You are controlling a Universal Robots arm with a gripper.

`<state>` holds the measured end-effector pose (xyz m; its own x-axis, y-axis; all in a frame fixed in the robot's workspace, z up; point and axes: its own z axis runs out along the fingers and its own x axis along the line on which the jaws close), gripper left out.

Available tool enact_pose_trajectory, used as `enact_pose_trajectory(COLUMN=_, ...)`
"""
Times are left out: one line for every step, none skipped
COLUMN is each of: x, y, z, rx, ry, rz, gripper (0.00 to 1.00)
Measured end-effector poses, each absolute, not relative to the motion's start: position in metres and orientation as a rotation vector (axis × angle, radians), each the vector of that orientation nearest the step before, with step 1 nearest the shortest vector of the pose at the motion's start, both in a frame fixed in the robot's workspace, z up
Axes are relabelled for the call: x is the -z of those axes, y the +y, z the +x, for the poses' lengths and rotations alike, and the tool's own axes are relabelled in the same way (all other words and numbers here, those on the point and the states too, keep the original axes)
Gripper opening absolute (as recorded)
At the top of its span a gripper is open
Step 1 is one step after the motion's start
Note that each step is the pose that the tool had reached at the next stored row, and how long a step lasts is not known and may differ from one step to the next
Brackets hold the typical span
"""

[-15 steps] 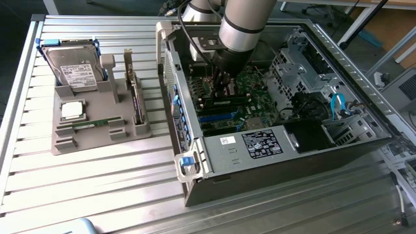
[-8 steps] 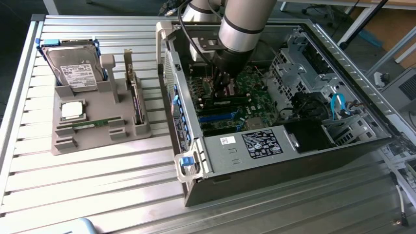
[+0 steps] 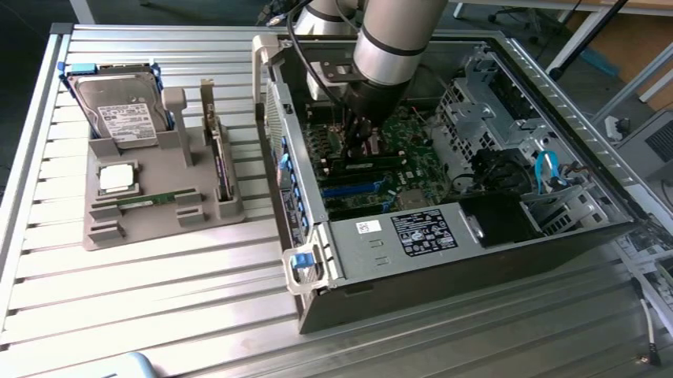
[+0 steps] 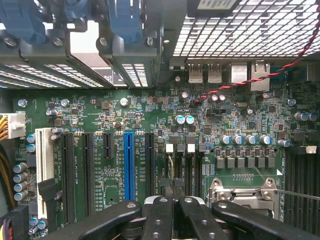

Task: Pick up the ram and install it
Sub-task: 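Press down the ram until it locks into place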

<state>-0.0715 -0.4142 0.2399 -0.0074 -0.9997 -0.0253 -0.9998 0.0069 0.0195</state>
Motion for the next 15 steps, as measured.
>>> enact_pose_trajectory(x=-0.2398, y=-0.4142, z=-0.0715, rx=-0.050, ry=2.226, rz=-2.210, gripper=0.11)
enact_pose_trajectory(x=-0.2395, y=-0.4142, z=-0.0715, rx=-0.050, ry=2.226, rz=-2.210, gripper=0.11)
enact_pose_trajectory(x=-0.2393, y=-0.4142, z=-0.0714, rx=-0.050, ry=2.226, rz=-2.210, gripper=0.11)
enact_pose_trajectory(x=-0.2391, y=-0.4142, z=-0.0715, rx=-0.050, ry=2.226, rz=-2.210, gripper=0.11)
enact_pose_trajectory(x=-0.2389, y=-0.4142, z=-0.0715, rx=-0.050, ry=2.226, rz=-2.210, gripper=0.11)
enact_pose_trajectory(x=-0.2387, y=-0.4142, z=-0.0714, rx=-0.050, ry=2.226, rz=-2.210, gripper=0.11)
enact_pose_trajectory(x=-0.2387, y=-0.4142, z=-0.0714, rx=-0.050, ry=2.226, rz=-2.210, gripper=0.11)
enact_pose_trajectory(x=-0.2387, y=-0.4142, z=-0.0715, rx=-0.050, ry=2.226, rz=-2.210, gripper=0.11)
enact_pose_trajectory(x=-0.2387, y=-0.4142, z=-0.0715, rx=-0.050, ry=2.226, rz=-2.210, gripper=0.11)
enact_pose_trajectory(x=-0.2387, y=-0.4142, z=-0.0714, rx=-0.050, ry=2.226, rz=-2.210, gripper=0.11)
enact_pose_trajectory(x=-0.2386, y=-0.4142, z=-0.0714, rx=-0.050, ry=2.226, rz=-2.210, gripper=0.11)
enact_pose_trajectory(x=-0.2383, y=-0.4142, z=-0.0714, rx=-0.050, ry=2.226, rz=-2.210, gripper=0.11)
enact_pose_trajectory(x=-0.2381, y=-0.4142, z=-0.0714, rx=-0.050, ry=2.226, rz=-2.210, gripper=0.11)
enact_pose_trajectory(x=-0.2379, y=-0.4142, z=-0.0714, rx=-0.050, ry=2.226, rz=-2.210, gripper=0.11)
enact_pose_trajectory(x=-0.2378, y=-0.4142, z=-0.0714, rx=-0.050, ry=2.226, rz=-2.210, gripper=0.11)
